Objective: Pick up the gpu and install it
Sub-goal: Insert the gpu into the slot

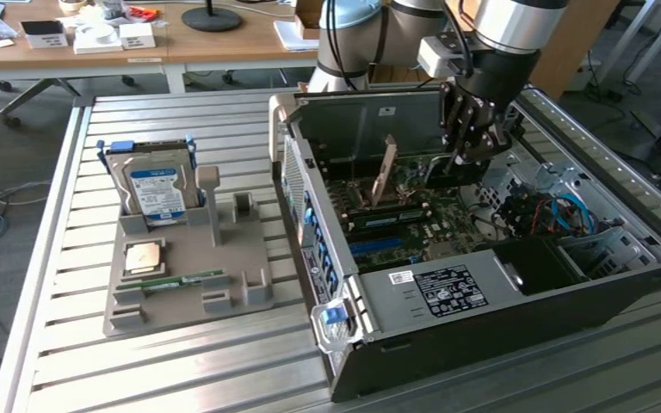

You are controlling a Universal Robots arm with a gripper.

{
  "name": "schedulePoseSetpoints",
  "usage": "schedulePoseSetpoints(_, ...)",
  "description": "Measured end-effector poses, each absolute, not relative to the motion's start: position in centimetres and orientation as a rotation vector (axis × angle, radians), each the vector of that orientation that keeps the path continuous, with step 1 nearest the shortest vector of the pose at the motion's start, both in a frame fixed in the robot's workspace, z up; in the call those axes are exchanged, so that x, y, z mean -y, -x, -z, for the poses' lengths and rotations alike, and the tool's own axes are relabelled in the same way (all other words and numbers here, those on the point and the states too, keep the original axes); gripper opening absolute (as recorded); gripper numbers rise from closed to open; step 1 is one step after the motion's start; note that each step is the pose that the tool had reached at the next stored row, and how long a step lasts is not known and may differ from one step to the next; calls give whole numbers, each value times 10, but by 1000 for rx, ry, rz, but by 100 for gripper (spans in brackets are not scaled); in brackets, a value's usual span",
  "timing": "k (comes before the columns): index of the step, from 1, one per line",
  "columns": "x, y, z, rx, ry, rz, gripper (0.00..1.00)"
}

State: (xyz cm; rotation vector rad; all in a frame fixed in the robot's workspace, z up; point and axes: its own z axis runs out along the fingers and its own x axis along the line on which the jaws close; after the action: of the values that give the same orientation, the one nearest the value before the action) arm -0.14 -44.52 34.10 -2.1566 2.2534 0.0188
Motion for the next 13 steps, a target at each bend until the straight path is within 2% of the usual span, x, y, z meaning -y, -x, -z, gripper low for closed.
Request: schedulePoseSetpoints(13,445,4,-339,-2253,2156,-19,27)
